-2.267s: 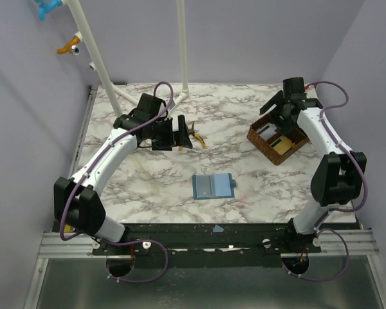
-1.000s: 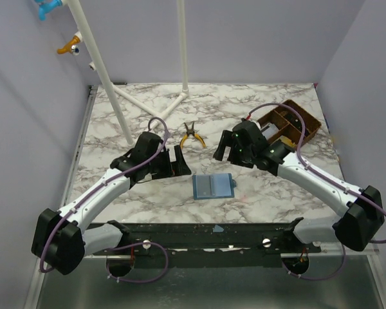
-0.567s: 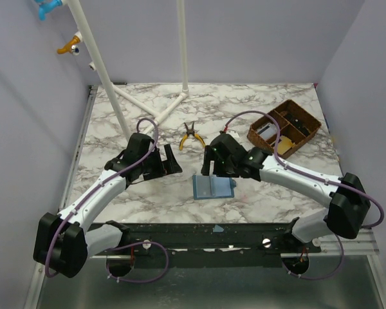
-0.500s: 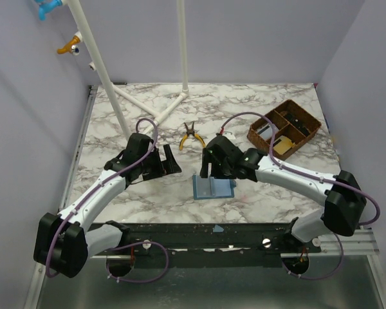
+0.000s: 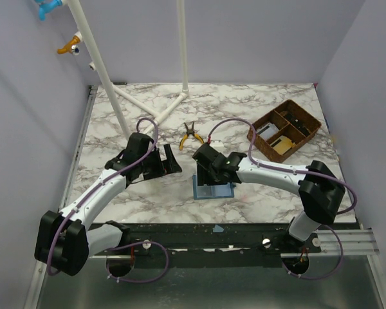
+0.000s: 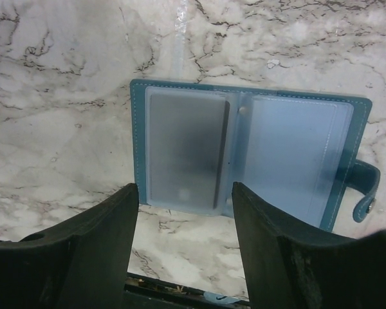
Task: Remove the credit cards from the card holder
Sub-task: Remove the credit card from the card holder.
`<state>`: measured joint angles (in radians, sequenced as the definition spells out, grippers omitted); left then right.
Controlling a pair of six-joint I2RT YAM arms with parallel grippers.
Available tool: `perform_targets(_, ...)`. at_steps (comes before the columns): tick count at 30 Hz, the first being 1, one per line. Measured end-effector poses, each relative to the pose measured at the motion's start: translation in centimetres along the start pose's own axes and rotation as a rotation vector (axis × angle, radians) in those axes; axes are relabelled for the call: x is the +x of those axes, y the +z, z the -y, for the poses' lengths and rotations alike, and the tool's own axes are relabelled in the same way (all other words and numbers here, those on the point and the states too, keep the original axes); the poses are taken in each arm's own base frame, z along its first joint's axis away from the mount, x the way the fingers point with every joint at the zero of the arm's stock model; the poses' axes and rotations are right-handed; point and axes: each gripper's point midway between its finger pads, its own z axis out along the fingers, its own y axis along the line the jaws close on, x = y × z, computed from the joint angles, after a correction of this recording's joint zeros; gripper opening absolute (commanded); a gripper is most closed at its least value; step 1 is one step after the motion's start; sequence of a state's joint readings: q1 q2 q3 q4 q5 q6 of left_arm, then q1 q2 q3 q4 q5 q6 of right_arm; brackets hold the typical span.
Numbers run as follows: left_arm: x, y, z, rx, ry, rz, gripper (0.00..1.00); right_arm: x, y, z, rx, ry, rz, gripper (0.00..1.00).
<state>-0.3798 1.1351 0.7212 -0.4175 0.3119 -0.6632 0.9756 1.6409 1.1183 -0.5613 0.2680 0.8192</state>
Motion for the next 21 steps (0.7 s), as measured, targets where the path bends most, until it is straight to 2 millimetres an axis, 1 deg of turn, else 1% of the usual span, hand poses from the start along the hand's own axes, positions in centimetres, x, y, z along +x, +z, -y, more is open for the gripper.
perform_targets(4, 0.1, 0.2, 0.1, 0.011, 0.001, -0.002, 0.98, 0.6, 1.1, -0.1, 0.012, -0.010, -0.015, 0.65)
perform_targets(8, 1.0, 0.5, -0.6, 0.003, -0.006, -0.022, 0.99, 1.4, 1.9, -0.2, 0.028, -0.026, -0.034, 0.65)
perform_targets(14, 1.3, 0.5, -0.8, -0.001, -0.009, -0.030, 0.99, 2.1, 2.6, -0.8, 0.039, -0.053, -0.044, 0.65)
perform_targets(21, 1.3, 0.5, -0.7, 0.001, -0.008, -0.030, 0.98, 2.3, 3.2, -0.5, 0.064, -0.055, -0.042, 0.64)
